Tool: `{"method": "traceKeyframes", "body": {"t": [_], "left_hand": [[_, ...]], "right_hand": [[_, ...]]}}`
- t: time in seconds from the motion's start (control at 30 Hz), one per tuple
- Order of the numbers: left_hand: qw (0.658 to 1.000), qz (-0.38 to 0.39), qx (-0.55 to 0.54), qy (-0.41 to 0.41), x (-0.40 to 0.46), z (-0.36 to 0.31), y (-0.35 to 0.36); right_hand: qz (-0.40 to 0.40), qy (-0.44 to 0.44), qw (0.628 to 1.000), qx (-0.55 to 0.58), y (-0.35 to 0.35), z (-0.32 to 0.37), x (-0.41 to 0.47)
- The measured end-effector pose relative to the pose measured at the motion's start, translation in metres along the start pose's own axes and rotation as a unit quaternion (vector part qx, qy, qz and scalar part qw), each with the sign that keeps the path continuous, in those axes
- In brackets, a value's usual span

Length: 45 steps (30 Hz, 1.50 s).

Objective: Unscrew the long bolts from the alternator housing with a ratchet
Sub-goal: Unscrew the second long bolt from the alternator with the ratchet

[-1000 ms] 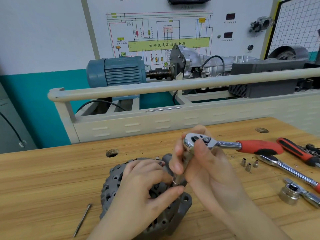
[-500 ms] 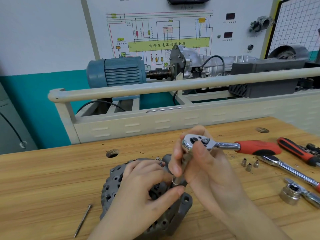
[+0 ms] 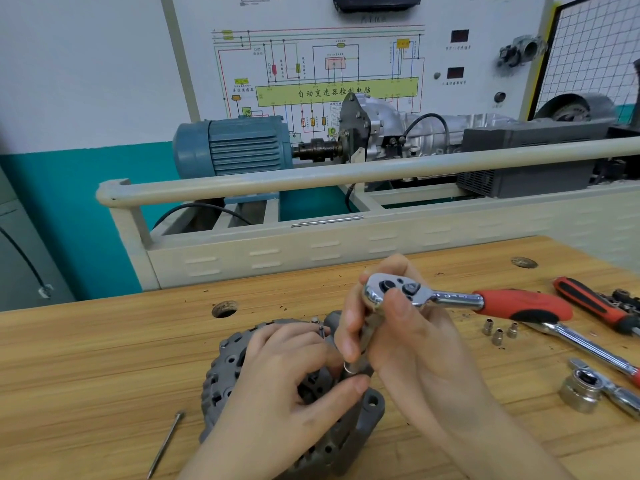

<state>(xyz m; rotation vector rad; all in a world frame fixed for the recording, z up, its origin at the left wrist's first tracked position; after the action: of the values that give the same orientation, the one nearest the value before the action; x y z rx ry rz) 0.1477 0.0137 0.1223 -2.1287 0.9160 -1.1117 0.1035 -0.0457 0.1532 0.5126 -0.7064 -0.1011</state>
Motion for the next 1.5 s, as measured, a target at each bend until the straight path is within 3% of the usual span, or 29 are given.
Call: {"method": "traceKeyframes", "body": {"t": [0.7,0.93,1.2,1.5], "left_hand": [[1.000,-0.009,0.012,0.010,-0.001,-0.001,0.001],[0.999,-0.022,-0.016,0.030,0.002,-0.013,-0.006],[0.999,-0.015,-0.042,-0.010,0.003,-0.002,-0.005],[0.998,-0.020,-0.053,-0.028,0.002,0.001,-0.006]], "right_hand": [[-0.018,0.004,0.998,-0.053,-0.003,-0.004,-0.005],[0.014,0.013,0.997,-0.075,0.005,-0.007,-0.003],[-0.023,0.000,1.000,0.010,-0.003,-0.008,-0.004],[-0.027,-0.018,0.999,0.009,-0.003,-0.002,-0.004]]}}
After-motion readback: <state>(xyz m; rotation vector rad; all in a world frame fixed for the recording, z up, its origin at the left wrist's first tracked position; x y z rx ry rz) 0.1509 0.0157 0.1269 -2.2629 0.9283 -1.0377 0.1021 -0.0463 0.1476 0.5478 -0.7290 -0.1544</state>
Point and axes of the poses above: each hand's wrist, its own x-axis towards the middle knuckle, its own y-axis out of the palm, z = x × y, the point moved 10 cm from there along x, towards the middle knuckle, and after that the axes turned 3 degrees about -y, right-handed, at the moved point
